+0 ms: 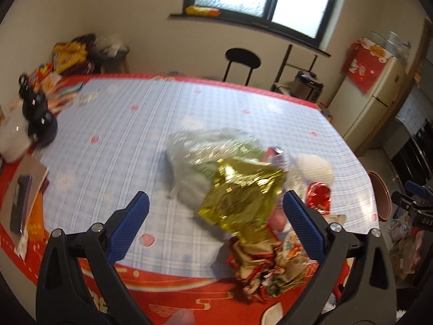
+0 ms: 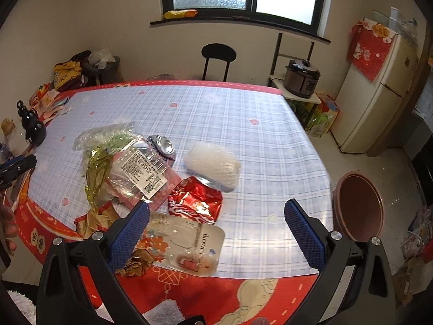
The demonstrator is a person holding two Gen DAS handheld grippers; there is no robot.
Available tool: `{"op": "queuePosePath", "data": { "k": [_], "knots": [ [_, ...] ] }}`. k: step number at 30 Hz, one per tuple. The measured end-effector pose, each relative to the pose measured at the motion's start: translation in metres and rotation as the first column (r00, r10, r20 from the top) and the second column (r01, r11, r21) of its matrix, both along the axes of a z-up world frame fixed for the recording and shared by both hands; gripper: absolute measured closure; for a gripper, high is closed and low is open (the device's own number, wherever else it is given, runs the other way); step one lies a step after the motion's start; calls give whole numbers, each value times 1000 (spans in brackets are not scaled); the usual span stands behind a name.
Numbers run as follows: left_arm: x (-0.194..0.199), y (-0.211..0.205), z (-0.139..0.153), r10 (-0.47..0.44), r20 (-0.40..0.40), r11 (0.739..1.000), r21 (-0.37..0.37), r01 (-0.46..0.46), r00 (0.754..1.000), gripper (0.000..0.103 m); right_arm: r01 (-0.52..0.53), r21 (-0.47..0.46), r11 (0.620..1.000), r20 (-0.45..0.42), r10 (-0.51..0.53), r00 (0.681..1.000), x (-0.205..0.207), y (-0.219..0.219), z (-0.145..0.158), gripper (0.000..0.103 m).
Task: Collect trash
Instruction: 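Grasp the gold foil wrapper with the right tool, then lift the gold foil with the right tool while the left tool grasps crumpled red-gold paper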
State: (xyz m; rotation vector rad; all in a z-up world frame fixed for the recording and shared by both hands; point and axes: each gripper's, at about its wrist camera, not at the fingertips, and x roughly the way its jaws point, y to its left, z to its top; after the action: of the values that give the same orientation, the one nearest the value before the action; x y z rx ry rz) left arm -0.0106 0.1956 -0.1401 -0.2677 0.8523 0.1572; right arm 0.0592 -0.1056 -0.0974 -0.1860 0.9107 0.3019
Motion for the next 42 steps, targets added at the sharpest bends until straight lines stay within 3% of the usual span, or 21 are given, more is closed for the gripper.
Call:
{"op": "queuePosePath", "data": {
  "k": [8, 16, 20, 30, 32, 34, 38, 42],
  "knots": [
    [-4, 60, -50, 24, -76, 995, -97, -31, 997, 5, -103, -22, 994, -61, 102, 993, 8, 81, -30, 5],
    [-2, 93, -72, 43, -121, 994, -91, -54, 992, 6, -161, 129, 979, -215, 186, 959, 15, 146, -71, 5],
    [-4, 103, -79, 46, -126, 994, -88, -57, 991, 6, -159, 203, 966, -293, 215, 932, 19, 169, -91, 26],
    [-3, 106, -97, 10, -143, 990, -137, -30, 990, 6, -59, 269, 961, -392, 165, 905, 38, 192, -128, 48],
    [-1, 103, -100, -6, -148, 990, -142, -16, 989, 6, -22, 287, 958, -410, 143, 901, 42, 190, -133, 72],
    [0, 99, -103, -21, -159, 989, -147, -2, 987, 6, 7, 313, 950, -424, 133, 896, 43, 186, -134, 81],
    [3, 91, -106, -54, -179, 988, -151, 27, 982, 6, -21, 365, 931, -362, 162, 918, 34, 183, -116, 88],
    [5, 76, -104, -114, -168, 983, -160, 87, 979, 7, -76, 416, 906, -246, 192, 950, 24, 175, -82, 90]
  ]
}}
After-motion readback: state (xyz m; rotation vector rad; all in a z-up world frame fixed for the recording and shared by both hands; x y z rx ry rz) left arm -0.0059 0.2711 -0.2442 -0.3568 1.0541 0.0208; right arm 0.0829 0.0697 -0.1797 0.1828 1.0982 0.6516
